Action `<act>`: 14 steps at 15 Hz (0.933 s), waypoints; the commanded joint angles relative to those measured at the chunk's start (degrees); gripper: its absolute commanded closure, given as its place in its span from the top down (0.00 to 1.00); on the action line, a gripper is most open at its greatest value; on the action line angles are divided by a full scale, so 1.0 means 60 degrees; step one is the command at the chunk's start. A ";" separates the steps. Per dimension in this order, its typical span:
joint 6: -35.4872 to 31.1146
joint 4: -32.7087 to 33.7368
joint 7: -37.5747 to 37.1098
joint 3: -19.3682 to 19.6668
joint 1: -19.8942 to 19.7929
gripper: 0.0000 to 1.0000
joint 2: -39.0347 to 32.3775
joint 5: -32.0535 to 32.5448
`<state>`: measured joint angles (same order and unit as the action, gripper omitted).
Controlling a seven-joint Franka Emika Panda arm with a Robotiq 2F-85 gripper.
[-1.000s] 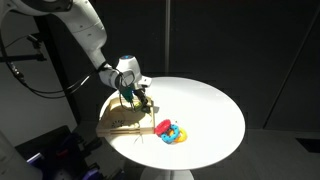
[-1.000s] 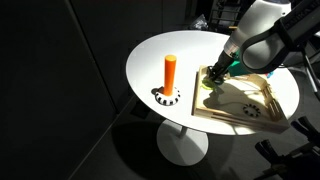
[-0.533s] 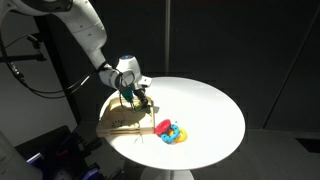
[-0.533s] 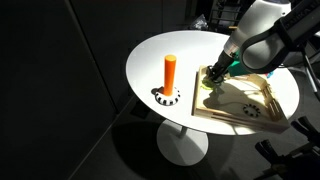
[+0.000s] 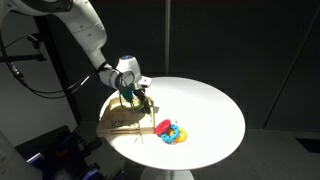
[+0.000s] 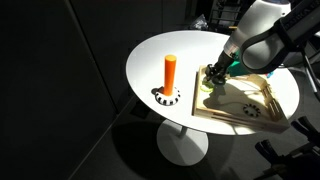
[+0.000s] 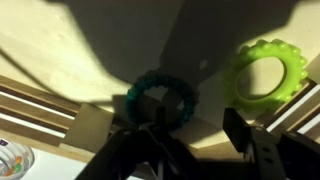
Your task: Pick up the dark green ring and put it on the table
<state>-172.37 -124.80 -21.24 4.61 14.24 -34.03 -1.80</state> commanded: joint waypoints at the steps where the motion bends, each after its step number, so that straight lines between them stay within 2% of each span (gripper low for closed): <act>1: 0.0141 0.0049 0.0182 -0.0060 -0.0025 0.59 0.0057 -0.0283; 4: 0.0183 0.0074 0.0153 -0.0006 0.0015 0.50 0.0004 -0.0288; 9: 0.0201 0.0115 0.0140 0.0024 0.0027 0.47 -0.0116 -0.0300; 10: 0.0188 0.0118 0.0128 0.0049 0.0049 0.25 -0.0145 -0.0295; 12: 0.0184 0.0128 0.0123 0.0078 0.0064 0.19 -0.0148 -0.0290; 14: 0.0205 0.0143 0.0091 0.0195 0.0133 0.02 -0.0092 -0.0253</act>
<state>-172.25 -124.76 -21.25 4.94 14.24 -34.48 -2.25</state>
